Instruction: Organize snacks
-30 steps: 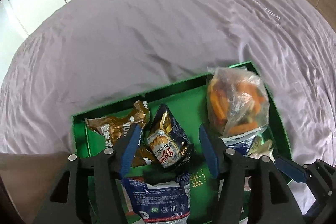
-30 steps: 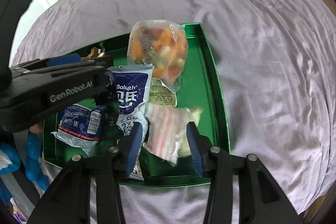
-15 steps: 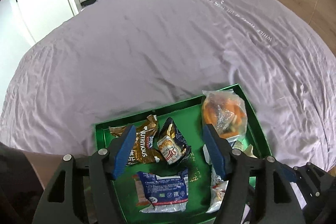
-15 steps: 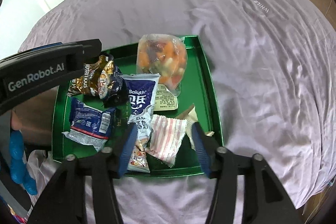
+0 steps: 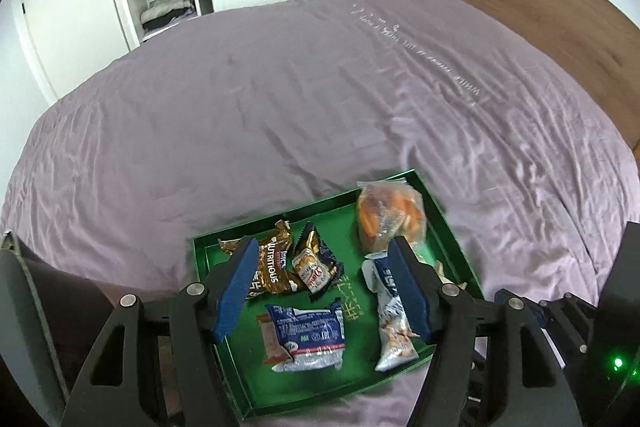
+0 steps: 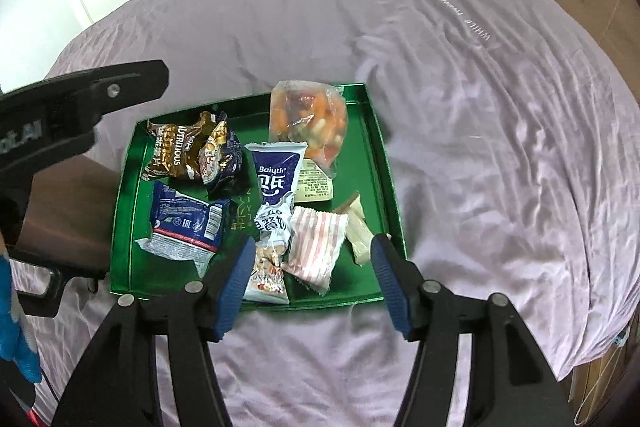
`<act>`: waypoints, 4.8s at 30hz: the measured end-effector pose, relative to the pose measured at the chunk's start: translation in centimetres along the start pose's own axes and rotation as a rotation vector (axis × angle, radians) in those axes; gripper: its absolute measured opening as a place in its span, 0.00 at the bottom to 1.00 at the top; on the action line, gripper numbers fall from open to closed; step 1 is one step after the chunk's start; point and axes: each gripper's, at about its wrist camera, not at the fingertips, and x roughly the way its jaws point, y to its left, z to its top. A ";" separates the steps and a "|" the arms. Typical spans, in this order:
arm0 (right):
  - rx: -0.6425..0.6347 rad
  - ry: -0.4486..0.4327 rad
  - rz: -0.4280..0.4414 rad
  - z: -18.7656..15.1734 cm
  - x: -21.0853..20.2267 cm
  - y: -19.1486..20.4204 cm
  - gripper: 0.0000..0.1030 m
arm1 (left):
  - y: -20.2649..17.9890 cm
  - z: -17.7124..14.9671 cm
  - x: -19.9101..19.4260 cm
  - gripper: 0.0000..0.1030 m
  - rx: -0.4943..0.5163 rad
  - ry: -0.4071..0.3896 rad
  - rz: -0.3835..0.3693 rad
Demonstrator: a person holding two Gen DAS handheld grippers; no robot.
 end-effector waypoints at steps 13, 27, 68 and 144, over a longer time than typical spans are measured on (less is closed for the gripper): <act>0.016 -0.064 -0.066 -2.8 -6.6 1.1 0.84 | 0.3 -1.3 -9.5 0.59 0.080 -0.075 -0.075; -0.049 -0.046 -0.057 -10.0 -13.8 6.8 0.85 | 6.8 -9.1 -21.4 0.60 0.234 -0.106 -0.096; -0.496 0.148 0.227 -11.5 -2.0 45.0 1.00 | 51.9 -37.8 -18.8 0.62 -0.463 0.206 0.549; -0.155 -0.176 0.318 -17.9 2.5 34.3 1.00 | 45.5 -38.8 -10.8 0.99 -0.365 -0.084 0.475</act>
